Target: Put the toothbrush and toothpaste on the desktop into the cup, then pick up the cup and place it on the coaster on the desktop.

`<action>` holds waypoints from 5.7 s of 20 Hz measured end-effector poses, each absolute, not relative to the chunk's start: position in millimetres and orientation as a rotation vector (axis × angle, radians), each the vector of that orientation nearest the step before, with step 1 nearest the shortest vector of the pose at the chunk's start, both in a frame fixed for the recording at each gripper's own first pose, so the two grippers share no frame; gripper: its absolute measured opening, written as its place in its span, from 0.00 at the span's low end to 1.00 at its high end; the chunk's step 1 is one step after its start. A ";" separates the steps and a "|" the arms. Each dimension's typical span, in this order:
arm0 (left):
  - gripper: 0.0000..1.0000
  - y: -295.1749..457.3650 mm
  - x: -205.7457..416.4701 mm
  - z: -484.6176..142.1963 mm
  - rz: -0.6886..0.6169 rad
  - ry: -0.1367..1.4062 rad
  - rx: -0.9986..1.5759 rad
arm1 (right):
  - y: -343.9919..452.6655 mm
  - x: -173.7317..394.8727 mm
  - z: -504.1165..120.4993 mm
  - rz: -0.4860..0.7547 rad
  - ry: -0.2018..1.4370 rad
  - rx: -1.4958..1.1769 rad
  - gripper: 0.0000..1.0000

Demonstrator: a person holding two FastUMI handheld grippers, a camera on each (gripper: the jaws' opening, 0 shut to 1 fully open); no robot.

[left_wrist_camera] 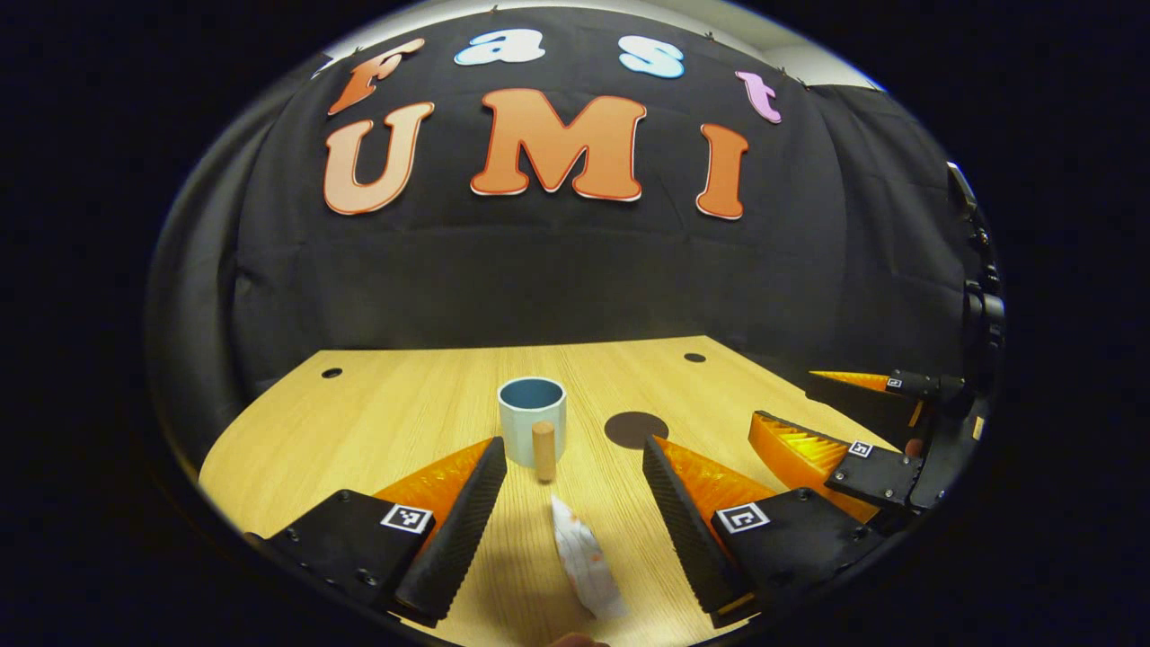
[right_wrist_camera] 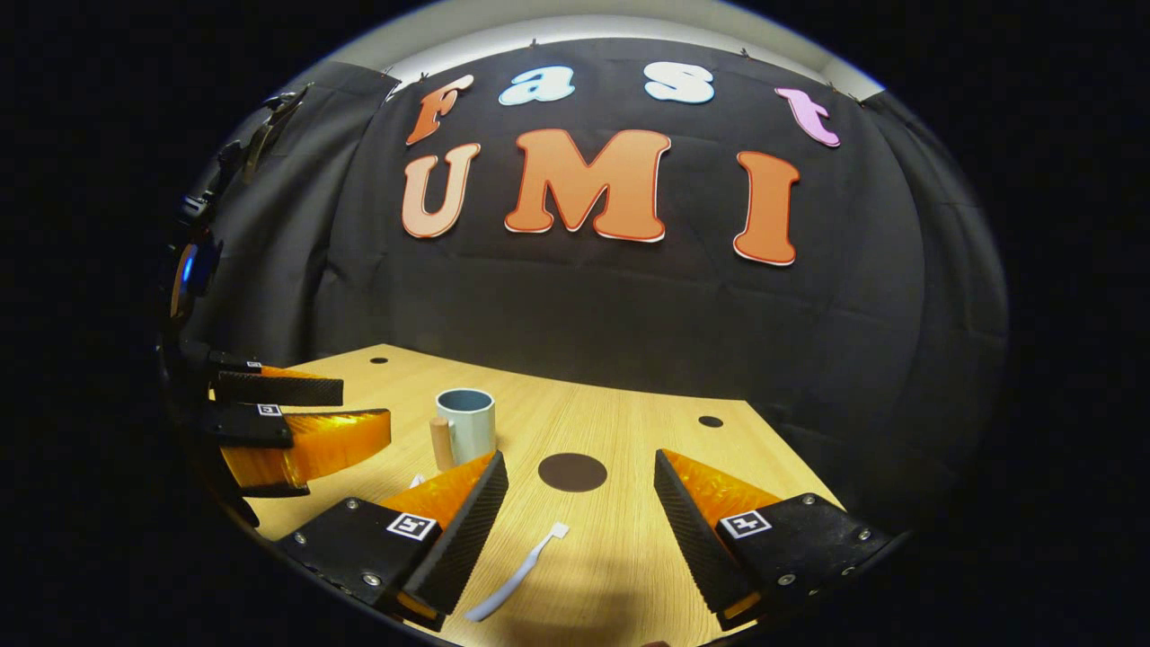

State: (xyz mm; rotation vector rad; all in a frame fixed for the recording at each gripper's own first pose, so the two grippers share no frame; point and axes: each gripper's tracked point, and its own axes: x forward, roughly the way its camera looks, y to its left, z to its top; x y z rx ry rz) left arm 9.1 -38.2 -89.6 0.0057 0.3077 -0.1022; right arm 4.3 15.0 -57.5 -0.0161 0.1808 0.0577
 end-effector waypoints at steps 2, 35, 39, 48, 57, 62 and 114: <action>1.00 -38.2 10.1 -101.0 -0.085 0.349 0.006 | 16.9 5.8 -65.8 0.066 0.212 -0.009 0.99; 0.25 -35.8 -5.0 -167.7 -0.059 0.941 -0.033 | 48.0 -11.0 -186.1 0.160 0.781 0.087 0.88; 0.25 -22.8 -1.3 -158.8 -0.051 0.899 -0.020 | 57.0 -13.4 -198.5 0.153 0.839 0.076 0.75; 0.14 -25.2 -0.9 -154.4 -0.099 0.885 -0.090 | 54.8 -11.5 -209.5 0.095 0.894 0.048 0.56; 0.14 -19.0 1.8 -134.6 -0.092 0.797 -0.052 | 62.3 -8.7 -206.5 0.135 0.899 0.110 0.06; 0.14 -17.9 15.3 -114.4 -0.098 0.685 -0.051 | 58.2 -6.0 -201.9 0.123 0.827 0.032 0.05; 0.33 1.7 147.3 -30.6 -0.126 0.404 -0.139 | 86.6 134.0 -31.7 0.261 0.249 0.205 0.04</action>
